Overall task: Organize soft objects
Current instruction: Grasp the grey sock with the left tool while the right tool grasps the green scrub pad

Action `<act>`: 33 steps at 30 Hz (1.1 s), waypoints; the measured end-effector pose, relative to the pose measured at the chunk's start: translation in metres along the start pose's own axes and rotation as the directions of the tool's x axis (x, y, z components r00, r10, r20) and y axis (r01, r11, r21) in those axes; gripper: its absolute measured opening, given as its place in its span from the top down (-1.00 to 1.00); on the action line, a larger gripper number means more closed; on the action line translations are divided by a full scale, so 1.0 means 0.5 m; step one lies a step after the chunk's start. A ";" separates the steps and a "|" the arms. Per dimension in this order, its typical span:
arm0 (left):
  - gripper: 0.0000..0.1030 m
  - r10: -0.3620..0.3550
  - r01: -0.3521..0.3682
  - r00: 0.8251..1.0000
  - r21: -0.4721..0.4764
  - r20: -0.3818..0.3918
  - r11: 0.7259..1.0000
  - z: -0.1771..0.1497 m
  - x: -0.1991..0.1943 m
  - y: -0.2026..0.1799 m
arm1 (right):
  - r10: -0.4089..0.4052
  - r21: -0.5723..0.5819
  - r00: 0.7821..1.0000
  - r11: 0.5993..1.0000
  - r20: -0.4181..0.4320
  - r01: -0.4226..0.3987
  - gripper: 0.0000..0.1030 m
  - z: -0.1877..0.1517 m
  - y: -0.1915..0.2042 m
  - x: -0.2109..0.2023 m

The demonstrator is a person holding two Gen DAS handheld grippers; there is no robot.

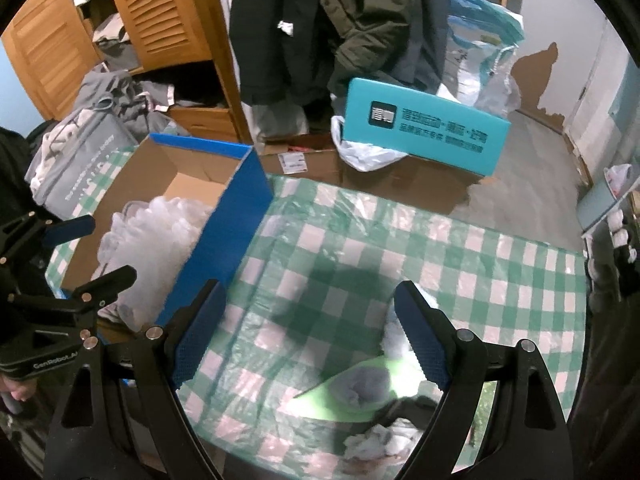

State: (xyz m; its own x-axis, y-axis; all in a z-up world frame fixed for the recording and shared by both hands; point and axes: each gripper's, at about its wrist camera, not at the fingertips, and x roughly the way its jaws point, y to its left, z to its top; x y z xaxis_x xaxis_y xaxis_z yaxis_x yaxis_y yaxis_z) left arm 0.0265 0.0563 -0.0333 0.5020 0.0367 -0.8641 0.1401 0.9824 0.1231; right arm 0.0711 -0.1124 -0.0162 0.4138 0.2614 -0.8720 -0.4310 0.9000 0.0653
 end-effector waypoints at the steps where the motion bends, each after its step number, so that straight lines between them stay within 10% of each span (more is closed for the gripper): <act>1: -0.40 -0.004 0.004 1.000 0.008 -0.002 1.000 0.001 0.001 -0.008 | -0.003 0.002 1.000 1.000 0.001 0.003 -0.67 -0.003 -0.006 -0.002; 33: -0.41 -0.085 0.111 0.985 0.180 -0.149 0.977 -0.010 0.083 -0.219 | -0.065 0.170 0.997 0.983 -0.032 0.069 -0.67 -0.116 -0.207 -0.044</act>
State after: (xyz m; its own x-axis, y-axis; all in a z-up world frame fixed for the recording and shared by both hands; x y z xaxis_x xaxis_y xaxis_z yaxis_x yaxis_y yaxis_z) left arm 0.0277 -0.0487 -0.0851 0.3554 -0.0196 -0.9345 0.3464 0.9314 0.1122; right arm 0.0602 -0.2317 -0.0317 0.4150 0.1911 -0.8895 -0.2589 0.9621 0.0859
